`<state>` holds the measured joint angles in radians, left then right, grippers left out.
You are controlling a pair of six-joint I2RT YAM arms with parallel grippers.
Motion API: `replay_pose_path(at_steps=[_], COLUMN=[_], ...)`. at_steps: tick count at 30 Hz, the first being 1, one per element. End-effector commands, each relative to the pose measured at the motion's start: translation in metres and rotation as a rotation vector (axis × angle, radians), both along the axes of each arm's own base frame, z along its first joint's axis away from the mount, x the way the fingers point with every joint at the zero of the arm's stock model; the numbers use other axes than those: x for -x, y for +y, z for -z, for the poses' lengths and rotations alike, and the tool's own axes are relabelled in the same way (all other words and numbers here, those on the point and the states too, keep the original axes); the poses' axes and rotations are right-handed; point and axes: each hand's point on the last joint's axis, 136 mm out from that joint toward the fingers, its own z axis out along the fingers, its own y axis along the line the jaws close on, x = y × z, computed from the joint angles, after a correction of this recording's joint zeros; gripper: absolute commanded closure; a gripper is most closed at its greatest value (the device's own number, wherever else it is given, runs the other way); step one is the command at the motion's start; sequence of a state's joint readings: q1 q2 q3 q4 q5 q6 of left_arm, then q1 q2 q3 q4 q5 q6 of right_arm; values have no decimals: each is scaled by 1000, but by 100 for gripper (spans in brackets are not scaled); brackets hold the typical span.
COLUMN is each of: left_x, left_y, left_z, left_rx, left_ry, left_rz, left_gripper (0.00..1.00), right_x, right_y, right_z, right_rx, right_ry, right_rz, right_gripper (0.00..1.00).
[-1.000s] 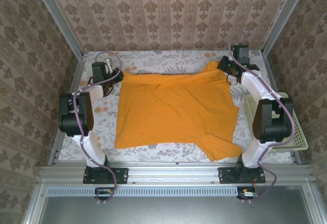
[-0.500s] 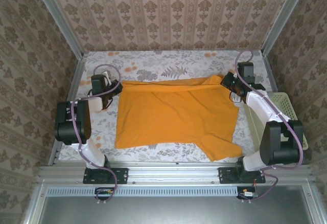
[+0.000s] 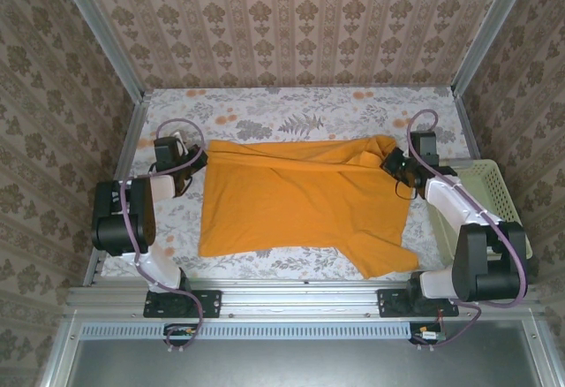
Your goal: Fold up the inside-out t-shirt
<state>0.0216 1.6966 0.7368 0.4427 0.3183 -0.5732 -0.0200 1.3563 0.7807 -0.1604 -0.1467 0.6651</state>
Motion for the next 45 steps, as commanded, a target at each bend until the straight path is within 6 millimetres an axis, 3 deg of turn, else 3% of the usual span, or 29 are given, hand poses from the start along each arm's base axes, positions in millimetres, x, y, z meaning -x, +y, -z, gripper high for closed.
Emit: replay_pose_path(at_steps=[1, 4, 6, 9, 12, 14, 16, 18, 22, 26, 33, 39, 42, 45], left_x=[9, 25, 35, 42, 33, 18, 3, -10, -33, -44, -34, -26, -30, -33], left_y=[2, 1, 6, 13, 2, -16, -38, -53, -70, -71, -31, -13, -18, -30], left_z=[-3, 1, -1, -21, -56, -73, -77, -68, -31, 9, 54, 50, 36, 16], left_rx=[38, 91, 93, 35, -49, -71, -61, -31, 39, 72, 127, 140, 146, 144], left_ry=[8, 28, 35, 29, -15, -32, -28, 9, 104, 193, 297, 277, 248, 222], left_rz=[-24, -53, -93, -127, -83, -12, 59, 104, 136, 129, -26, -80, -52, -1], left_gripper=[97, 81, 71, 66, 61, 61, 60, 60, 61, 62, 66, 66, 64, 63], right_x=[9, 14, 14, 5, -17, -33, -52, -68, -100, -118, -119, -123, -131, -135], right_y=[-3, -12, -18, -15, 4, 18, 24, 24, 25, 20, -41, -71, -68, -61], right_z=[-1, -11, -28, -56, -72, -70, -52, -39, -9, 28, 78, 84, 70, 44], right_rx=[-10, 38, 77, 104, 127, 111, 94, 87, 64, 47, 57, 75, 66, 99], right_ry=[-2, -6, -43, -116, -128, -106, -49, -10, 47, 156, 312, 322, 273, 215], right_rz=[26, 54, 62, 39, -48, -93, -108, -96, -91, -87, 113, 194, 162, 122], right_gripper=[80, 54, 46, 43, 43, 42, 42, 42, 43, 48, 60, 75, 79, 81])
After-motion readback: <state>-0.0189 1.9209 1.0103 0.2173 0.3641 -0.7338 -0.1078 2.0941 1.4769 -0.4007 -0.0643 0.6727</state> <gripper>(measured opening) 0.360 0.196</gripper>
